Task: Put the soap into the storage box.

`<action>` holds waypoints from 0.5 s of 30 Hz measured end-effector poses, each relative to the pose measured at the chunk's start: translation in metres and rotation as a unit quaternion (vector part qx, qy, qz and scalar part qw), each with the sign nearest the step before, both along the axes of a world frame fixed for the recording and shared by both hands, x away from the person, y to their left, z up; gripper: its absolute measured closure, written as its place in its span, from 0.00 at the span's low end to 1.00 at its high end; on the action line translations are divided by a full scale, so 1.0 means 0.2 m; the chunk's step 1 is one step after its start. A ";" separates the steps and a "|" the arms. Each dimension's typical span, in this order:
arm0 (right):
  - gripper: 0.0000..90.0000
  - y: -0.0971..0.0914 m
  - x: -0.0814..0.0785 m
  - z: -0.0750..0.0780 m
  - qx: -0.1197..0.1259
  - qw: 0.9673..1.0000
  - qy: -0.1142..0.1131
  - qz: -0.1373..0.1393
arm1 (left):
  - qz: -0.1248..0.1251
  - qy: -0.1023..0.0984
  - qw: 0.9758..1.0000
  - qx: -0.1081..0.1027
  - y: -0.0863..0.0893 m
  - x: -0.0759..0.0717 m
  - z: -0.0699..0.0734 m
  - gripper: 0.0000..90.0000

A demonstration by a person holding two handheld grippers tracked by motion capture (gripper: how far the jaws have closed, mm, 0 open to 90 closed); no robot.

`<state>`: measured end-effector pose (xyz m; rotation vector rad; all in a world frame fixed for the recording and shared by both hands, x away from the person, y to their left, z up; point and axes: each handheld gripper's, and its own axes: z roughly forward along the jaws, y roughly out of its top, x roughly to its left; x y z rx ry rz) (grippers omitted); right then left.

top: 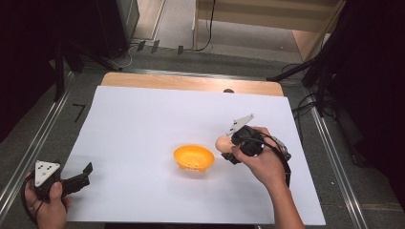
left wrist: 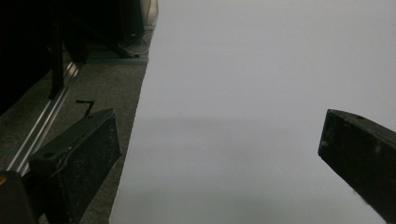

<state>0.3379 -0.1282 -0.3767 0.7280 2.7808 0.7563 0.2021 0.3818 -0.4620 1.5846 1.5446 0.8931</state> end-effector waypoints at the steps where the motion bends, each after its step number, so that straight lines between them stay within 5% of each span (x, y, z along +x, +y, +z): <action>1: 0.36 0.01 0.00 0.00 0.003 1.000 0.000 0.005 | 0.000 0.000 1.000 0.000 0.00 0.00 0.00 0.00; 15: 0.36 0.15 0.02 0.00 -0.002 0.999 -0.002 0.052 | -0.002 0.000 1.000 0.000 0.00 0.00 0.00 0.00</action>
